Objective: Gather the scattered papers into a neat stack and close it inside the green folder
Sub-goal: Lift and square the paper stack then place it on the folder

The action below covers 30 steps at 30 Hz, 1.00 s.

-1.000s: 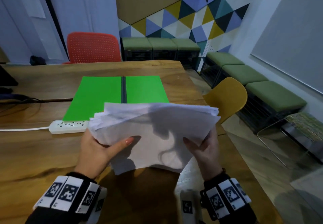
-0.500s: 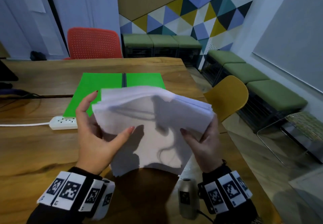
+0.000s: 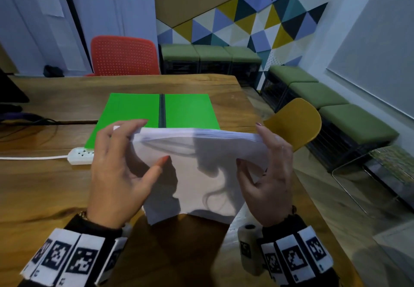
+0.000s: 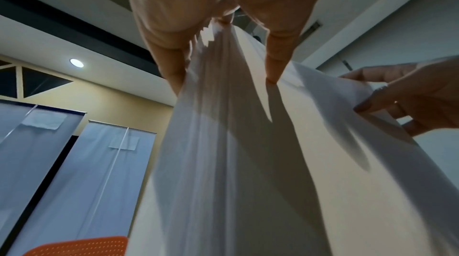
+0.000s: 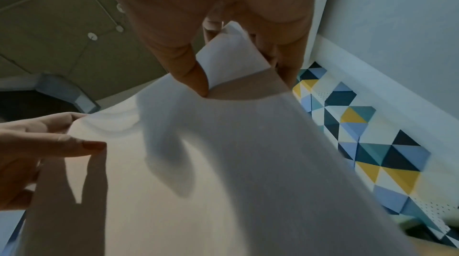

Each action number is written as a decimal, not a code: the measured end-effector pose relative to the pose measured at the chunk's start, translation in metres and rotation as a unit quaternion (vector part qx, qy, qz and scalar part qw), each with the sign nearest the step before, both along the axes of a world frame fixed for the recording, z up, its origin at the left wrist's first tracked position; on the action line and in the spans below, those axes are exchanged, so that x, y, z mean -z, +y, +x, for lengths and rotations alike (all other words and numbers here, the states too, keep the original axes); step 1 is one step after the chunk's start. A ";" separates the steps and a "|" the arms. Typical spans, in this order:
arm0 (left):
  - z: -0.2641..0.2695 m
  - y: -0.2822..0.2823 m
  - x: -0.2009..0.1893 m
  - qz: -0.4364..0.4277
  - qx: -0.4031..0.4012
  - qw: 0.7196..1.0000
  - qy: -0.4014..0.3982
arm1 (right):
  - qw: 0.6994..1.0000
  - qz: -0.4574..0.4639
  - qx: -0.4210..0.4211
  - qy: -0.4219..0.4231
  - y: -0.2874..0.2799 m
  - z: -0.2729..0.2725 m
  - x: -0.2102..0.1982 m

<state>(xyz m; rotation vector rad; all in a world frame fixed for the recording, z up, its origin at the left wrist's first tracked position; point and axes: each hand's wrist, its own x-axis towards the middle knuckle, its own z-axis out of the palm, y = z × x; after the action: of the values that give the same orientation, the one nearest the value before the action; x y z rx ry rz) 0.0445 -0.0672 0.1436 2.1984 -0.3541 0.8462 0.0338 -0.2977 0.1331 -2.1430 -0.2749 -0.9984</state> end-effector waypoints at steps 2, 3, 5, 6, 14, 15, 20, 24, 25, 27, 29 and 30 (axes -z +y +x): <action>-0.001 -0.001 0.001 -0.025 0.015 0.999 -0.012 | 1.000 0.000 -0.004 -0.006 0.001 0.000 -0.001; -0.003 -0.003 -0.001 -0.038 0.031 0.999 -0.017 | 1.000 0.003 -0.003 -0.010 0.001 0.001 0.000; -0.002 -0.005 -0.001 -0.056 0.059 0.997 -0.016 | 1.000 0.018 -0.003 -0.014 -0.001 0.002 0.000; -0.001 -0.004 0.000 -0.072 0.063 0.995 -0.008 | 0.999 0.029 -0.007 -0.013 -0.002 0.002 0.001; 0.008 0.006 0.020 -0.293 0.151 0.933 0.142 | 0.970 0.222 -0.089 0.053 -0.003 0.001 0.003; 0.010 0.006 0.024 -0.302 0.163 0.925 0.163 | 0.950 0.275 -0.123 0.081 -0.005 0.002 0.008; 0.020 -0.003 0.032 -0.317 0.167 0.908 0.218 | 0.930 0.291 -0.158 0.162 -0.010 0.015 0.036; 0.020 -0.011 0.037 -0.341 0.134 0.916 0.164 | 0.946 0.265 -0.153 0.109 -0.010 0.017 0.036; 0.018 -0.011 0.040 -0.342 0.140 0.913 0.175 | 0.947 0.261 -0.153 0.110 -0.010 0.017 0.038; 0.011 -0.014 0.040 -0.328 0.162 0.901 0.233 | 0.946 0.257 -0.147 0.133 -0.012 0.017 0.049; 0.009 -0.014 0.048 -0.279 0.171 0.903 0.277 | 0.952 0.236 -0.125 0.148 -0.013 0.017 0.057; 0.010 -0.012 0.050 -0.234 0.161 0.919 0.273 | 0.954 0.231 -0.117 0.152 -0.012 0.017 0.057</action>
<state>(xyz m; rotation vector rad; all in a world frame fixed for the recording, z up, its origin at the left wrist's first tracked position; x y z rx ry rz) 0.0546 -0.0792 0.0933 1.7581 -0.1987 0.0965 0.0510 -0.3101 0.0757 -1.7516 -0.1234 -0.5209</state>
